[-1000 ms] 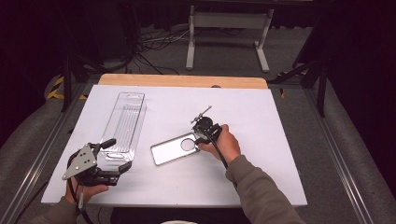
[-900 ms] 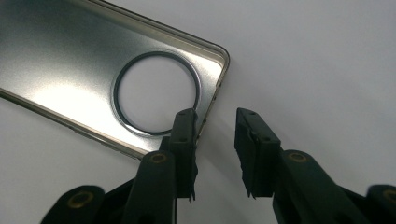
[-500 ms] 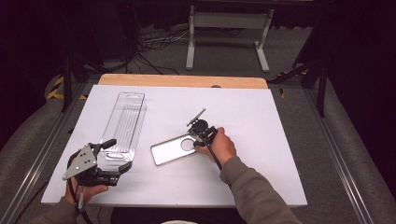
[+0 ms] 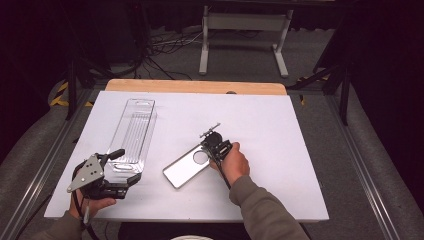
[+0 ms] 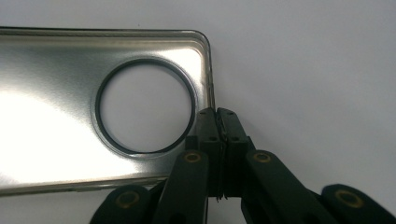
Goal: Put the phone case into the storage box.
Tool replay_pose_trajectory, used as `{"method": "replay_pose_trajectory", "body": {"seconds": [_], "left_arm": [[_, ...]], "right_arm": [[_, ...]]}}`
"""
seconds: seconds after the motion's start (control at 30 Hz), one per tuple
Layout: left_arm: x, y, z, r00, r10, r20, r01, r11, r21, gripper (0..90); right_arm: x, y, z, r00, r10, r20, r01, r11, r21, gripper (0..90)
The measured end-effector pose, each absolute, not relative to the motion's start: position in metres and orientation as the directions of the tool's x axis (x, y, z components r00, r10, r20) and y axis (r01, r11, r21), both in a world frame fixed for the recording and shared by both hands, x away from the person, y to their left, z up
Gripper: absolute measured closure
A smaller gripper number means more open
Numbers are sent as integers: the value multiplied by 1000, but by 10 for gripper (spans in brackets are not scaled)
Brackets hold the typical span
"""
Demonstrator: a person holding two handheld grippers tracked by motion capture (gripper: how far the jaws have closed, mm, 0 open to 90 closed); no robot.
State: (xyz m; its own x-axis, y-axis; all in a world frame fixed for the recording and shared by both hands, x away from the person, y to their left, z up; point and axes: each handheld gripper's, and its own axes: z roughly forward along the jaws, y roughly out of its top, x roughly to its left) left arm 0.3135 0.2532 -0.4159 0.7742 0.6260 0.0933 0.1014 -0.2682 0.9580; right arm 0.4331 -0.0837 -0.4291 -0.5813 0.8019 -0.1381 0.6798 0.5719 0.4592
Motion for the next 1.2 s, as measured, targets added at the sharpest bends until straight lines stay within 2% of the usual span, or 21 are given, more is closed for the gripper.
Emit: {"method": "replay_pose_trajectory", "body": {"seconds": [0.37,0.87,1.2], "left_arm": [[316,251,-415,776,625,86,116,-275,954,115],[324,240,-403,777,619,112,93,-289,953,117],[334,226,-395,791,599,122,75,-294,953,117]], "right_arm": [[430,-102,-420,-546,827,-131,642,514,569,899],[404,-102,-391,-544,750,-376,345,609,714,899],[402,-120,-377,-529,766,-366,255,555,792,899]]}}
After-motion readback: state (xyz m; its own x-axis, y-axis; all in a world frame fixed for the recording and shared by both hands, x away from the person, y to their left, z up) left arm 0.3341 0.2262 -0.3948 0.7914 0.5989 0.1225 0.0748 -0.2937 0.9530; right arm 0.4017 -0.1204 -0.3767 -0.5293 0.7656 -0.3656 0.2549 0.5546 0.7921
